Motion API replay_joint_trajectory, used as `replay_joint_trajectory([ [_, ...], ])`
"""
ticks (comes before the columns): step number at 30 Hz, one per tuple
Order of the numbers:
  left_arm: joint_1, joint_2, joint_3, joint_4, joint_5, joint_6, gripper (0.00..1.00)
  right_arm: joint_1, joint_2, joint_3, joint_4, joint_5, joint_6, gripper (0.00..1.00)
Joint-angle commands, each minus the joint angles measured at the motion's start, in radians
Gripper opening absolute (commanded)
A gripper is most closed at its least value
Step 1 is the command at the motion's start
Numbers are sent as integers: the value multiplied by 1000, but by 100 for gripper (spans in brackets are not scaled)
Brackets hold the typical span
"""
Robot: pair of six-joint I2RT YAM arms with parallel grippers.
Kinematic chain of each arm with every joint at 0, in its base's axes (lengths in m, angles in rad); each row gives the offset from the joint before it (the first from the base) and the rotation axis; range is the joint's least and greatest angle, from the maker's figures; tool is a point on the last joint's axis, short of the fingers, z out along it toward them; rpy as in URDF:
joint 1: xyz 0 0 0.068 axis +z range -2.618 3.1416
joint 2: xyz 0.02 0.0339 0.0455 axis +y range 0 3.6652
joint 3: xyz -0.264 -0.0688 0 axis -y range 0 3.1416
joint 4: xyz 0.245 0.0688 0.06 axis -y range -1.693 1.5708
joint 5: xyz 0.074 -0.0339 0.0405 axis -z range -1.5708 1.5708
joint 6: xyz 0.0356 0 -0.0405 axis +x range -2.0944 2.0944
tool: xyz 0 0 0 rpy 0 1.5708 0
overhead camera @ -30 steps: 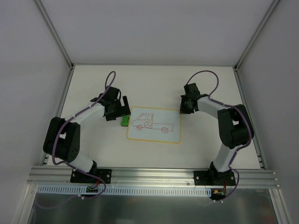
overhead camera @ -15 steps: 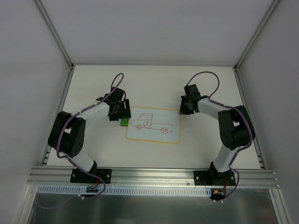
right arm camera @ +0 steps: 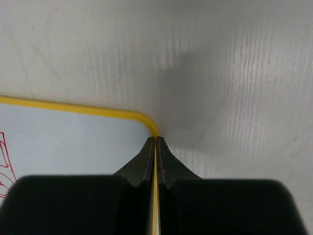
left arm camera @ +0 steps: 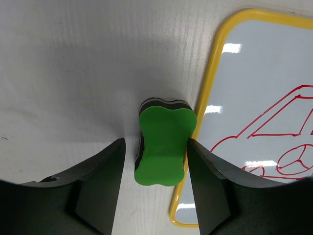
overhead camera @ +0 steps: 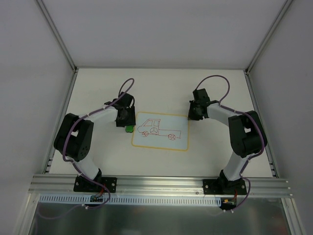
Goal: Erase the whiteboard
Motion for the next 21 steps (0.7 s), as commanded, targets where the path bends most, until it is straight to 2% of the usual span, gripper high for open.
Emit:
replay_joint_trajectory([
  [1,-18,-5,41,-7,-25,30,53,14,7,-41,-65,-17,1,0],
  [5,-30,-8,45,-7,-17,35,42,12,7,-42,-63,-15,-1,0],
  [7,-38,-18,47,-7,-14,34,31,12,5,-42,-65,-14,-2,0],
  [14,-93,-40,85,-12,3,34,11,12,5,-47,-59,-11,-1,0],
  [21,-148,-89,111,-27,12,9,8,12,0,-45,-59,-21,-2,0],
])
